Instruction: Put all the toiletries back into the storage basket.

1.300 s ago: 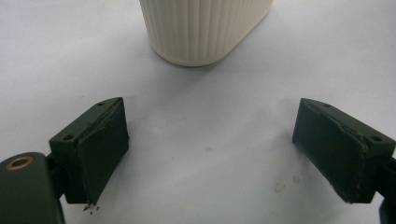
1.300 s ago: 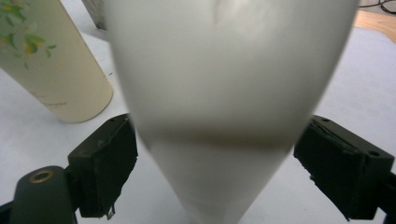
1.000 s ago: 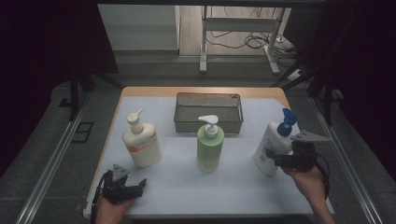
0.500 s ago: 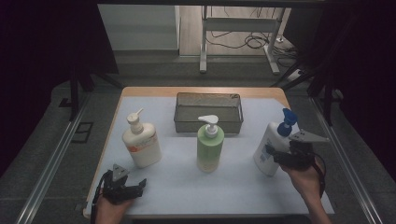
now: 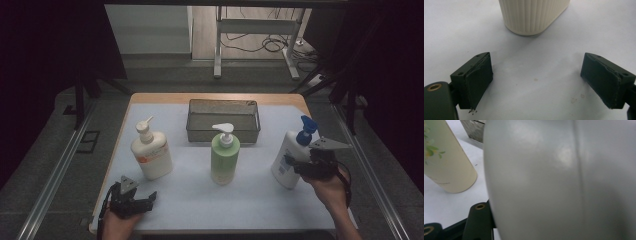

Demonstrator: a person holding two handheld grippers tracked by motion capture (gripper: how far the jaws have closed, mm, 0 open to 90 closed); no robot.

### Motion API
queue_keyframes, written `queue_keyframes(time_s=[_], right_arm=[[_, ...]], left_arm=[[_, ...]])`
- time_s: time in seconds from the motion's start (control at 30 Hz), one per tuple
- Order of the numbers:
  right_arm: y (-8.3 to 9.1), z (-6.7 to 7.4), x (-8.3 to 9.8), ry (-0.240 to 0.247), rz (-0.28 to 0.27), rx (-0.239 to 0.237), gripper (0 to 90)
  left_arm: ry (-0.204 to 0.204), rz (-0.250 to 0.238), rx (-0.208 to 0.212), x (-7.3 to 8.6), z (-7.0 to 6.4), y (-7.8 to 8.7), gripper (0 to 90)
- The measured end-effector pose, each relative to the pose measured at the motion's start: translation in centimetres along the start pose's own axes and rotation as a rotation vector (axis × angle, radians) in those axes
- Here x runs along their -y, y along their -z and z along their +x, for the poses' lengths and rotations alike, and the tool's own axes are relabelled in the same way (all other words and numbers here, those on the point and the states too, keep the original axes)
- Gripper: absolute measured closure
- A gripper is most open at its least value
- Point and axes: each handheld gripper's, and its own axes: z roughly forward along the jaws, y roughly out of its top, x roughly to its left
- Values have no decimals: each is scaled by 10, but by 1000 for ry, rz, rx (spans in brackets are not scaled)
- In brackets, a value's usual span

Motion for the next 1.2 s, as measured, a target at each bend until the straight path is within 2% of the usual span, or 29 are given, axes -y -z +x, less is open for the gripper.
queue_keyframes(time_s=[0.3,0.63,1.0,1.2], right_arm=[[7,2,-11,13,1,-35,394],[9,6,-33,42,-5,-95,395],[5,10,-54,62,-15,-130,395],[3,13,-68,78,-24,-133,396]], left_arm=[[-6,2,0,0,0,0,103],[0,0,0,0,0,0,103],[-6,2,0,0,0,0,103],[-3,0,0,0,0,0,103]])
